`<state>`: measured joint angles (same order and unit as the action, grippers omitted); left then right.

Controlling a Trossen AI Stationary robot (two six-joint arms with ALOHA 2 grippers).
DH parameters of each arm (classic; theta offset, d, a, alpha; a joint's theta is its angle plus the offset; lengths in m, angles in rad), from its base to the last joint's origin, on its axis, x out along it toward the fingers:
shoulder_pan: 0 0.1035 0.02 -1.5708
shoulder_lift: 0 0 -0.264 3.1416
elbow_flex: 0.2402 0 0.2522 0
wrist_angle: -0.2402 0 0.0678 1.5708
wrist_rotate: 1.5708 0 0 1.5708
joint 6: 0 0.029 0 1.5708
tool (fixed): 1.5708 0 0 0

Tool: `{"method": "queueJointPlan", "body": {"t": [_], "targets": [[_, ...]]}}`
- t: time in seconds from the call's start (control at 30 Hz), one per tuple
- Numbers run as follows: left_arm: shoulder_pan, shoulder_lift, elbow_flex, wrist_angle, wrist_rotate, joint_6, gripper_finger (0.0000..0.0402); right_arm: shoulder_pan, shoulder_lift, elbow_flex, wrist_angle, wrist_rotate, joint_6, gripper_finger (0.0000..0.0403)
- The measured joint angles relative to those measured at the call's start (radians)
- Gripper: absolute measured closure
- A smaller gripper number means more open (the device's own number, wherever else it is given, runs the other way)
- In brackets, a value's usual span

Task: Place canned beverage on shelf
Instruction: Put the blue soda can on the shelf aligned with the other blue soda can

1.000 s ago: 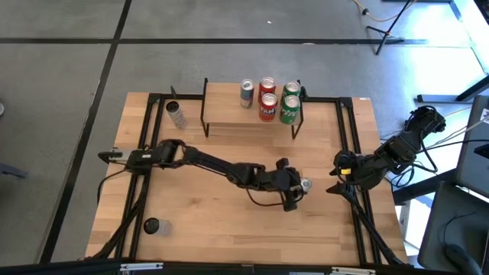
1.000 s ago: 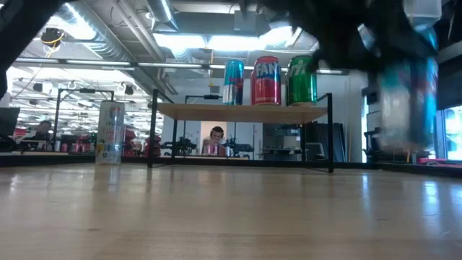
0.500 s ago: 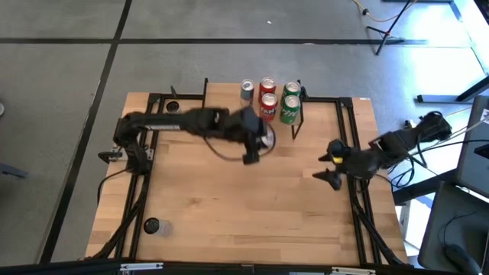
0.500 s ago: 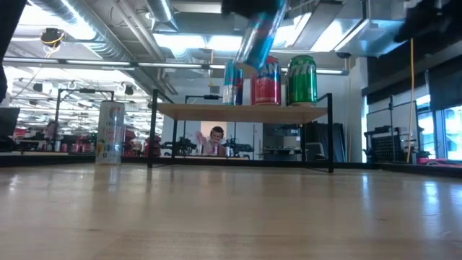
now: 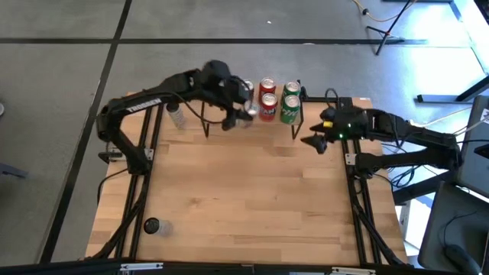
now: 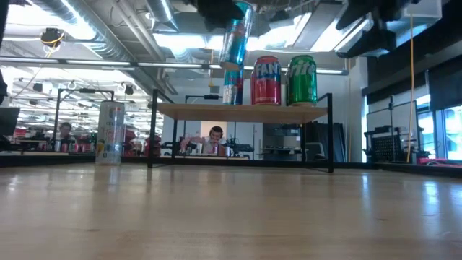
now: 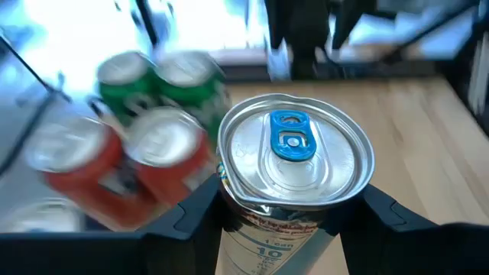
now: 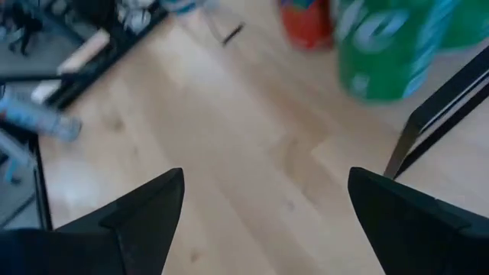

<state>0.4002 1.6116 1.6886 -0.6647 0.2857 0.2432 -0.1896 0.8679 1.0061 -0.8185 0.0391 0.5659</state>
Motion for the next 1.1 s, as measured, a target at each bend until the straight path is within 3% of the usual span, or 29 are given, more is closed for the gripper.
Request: {"method": "queueJointPlan", "body": {"t": [0.17, 0.37, 0.8, 1.1], "targets": [[0.091, -0.098, -0.205, 0.267, 0.060, -0.067, 0.0230, -0.098, 0.013, 0.000, 0.007, -0.023, -0.046, 0.0049], [0.127, -0.123, -0.351, 0.428, 0.066, -0.122, 0.0230, -0.157, 0.049, 0.000, 0.008, -0.041, -0.093, 0.0049], [0.152, -0.117, -0.496, 0.585, 0.029, -0.129, 0.0230, -0.172, 0.140, 0.000, 0.007, -0.137, -0.156, 0.0049], [0.151, -0.063, -0.510, 0.646, 0.019, -0.146, 0.0220, -0.171, 0.143, 0.000, 0.006, -0.138, -0.156, 0.0049]]}}
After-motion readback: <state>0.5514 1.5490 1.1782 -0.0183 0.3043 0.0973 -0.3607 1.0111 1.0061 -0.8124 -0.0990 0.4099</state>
